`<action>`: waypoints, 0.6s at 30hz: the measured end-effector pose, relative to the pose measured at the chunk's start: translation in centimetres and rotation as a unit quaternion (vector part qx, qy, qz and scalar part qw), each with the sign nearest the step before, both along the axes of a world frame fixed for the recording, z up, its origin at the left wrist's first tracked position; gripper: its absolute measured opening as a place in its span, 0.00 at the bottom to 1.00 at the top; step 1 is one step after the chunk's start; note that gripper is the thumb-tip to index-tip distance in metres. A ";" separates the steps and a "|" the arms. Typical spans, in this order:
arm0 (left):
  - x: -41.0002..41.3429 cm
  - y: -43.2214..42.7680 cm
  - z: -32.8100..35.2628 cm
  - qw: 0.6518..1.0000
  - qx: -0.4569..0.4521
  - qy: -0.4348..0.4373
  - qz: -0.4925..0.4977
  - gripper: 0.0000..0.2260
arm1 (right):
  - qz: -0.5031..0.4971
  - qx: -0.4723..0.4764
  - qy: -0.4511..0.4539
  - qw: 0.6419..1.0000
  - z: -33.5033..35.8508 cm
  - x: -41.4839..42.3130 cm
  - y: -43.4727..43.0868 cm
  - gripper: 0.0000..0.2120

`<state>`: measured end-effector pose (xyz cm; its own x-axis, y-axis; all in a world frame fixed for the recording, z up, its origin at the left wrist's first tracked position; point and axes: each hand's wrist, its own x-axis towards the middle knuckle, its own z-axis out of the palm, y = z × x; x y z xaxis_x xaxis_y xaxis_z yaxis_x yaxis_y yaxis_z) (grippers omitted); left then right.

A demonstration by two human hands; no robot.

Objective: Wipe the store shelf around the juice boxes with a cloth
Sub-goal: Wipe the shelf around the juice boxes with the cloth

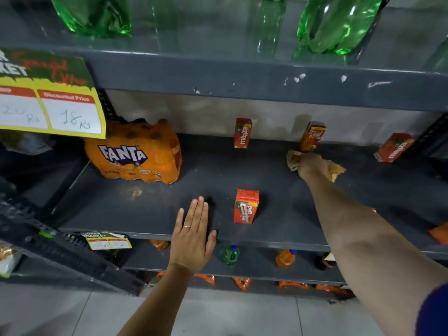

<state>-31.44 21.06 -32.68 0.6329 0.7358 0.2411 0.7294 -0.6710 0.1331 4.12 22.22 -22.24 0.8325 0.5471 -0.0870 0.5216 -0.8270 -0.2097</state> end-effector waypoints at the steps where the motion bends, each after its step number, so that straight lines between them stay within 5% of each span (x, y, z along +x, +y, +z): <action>1: 0.0 0.1 -0.1 1.000 0.001 0.003 0.001 0.29 | 0.014 -0.013 -0.005 1.000 -0.3 -0.3 0.1 0.14; 10: 0.0 0.1 -0.2 1.000 -0.003 -0.002 -0.001 0.29 | 0.136 -0.088 -0.108 0.981 -1.2 -5.9 -4.6 0.13; 18: -0.1 0.0 0.1 1.000 -0.016 0.009 -0.008 0.29 | 0.235 -0.070 -0.075 0.967 -2.1 -15.7 -16.4 0.22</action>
